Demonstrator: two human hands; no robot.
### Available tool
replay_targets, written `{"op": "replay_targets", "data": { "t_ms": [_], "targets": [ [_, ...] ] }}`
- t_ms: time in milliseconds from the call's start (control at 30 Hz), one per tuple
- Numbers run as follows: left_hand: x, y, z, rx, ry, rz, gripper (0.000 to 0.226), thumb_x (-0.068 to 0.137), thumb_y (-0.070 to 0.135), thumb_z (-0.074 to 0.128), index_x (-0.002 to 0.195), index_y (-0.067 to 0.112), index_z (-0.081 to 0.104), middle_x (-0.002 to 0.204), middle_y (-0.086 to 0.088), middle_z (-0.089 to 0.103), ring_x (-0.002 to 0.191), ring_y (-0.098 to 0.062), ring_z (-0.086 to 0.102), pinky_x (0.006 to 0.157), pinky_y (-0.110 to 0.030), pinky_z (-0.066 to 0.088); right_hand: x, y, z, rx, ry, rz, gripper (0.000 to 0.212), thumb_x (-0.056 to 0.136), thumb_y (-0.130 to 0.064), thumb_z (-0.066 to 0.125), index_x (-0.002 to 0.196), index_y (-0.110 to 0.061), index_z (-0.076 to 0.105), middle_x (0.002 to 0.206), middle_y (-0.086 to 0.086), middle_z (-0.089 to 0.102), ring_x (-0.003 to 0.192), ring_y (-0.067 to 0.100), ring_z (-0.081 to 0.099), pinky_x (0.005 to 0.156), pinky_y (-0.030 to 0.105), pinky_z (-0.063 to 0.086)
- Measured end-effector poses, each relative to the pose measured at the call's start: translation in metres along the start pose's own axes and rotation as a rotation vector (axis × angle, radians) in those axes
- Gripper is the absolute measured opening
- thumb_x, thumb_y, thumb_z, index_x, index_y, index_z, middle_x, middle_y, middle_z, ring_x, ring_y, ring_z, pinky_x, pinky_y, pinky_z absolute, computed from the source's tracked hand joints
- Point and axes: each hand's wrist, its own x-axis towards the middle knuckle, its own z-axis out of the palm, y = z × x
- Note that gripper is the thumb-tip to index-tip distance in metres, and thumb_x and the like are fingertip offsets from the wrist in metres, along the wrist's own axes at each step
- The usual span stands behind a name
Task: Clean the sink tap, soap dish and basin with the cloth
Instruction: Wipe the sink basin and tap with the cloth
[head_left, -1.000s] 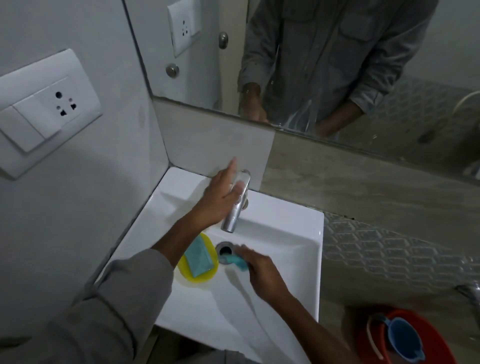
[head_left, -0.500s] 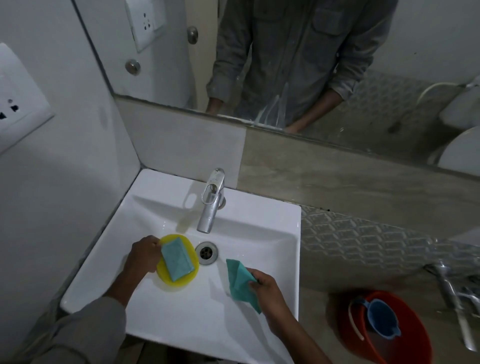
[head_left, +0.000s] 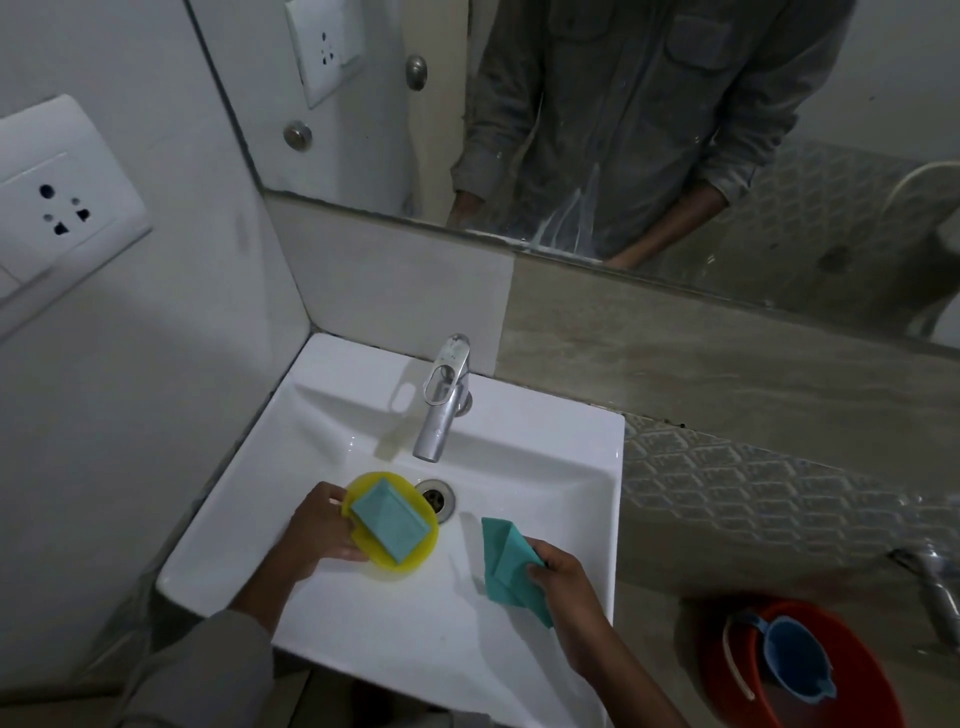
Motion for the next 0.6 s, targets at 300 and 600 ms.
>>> {"op": "replay_targets", "data": {
  "t_ms": [300,600],
  "targets": [
    [-0.065,0.013,0.013,-0.083,-0.026,-0.08,0.026,0.084,-0.019,0.047,0.103,-0.002,0.048,0.079,-0.027,0.062,0.058,-0.037,0.066,0.049,-0.048,0.058,-0.001,0.001,-0.003,0.048,-0.069,0.075,0.044,0.089,0.008,0.035,0.102,-0.014,0.07,0.085,0.007,0.071,0.073,0.019,0.064,0.054,0.02,0.048],
    [-0.095,0.082,0.152,-0.433,-0.219,0.021,0.029,0.085,-0.02,0.044,0.106,-0.008,0.061,0.092,-0.022,0.07,0.071,-0.03,0.072,0.054,-0.035,0.059,-0.014,-0.001,-0.009,0.206,-0.199,0.128,0.034,0.089,0.011,0.039,0.109,-0.001,0.064,0.091,0.018,0.069,0.072,0.024,0.065,0.051,0.019,0.049]
  ]
}}
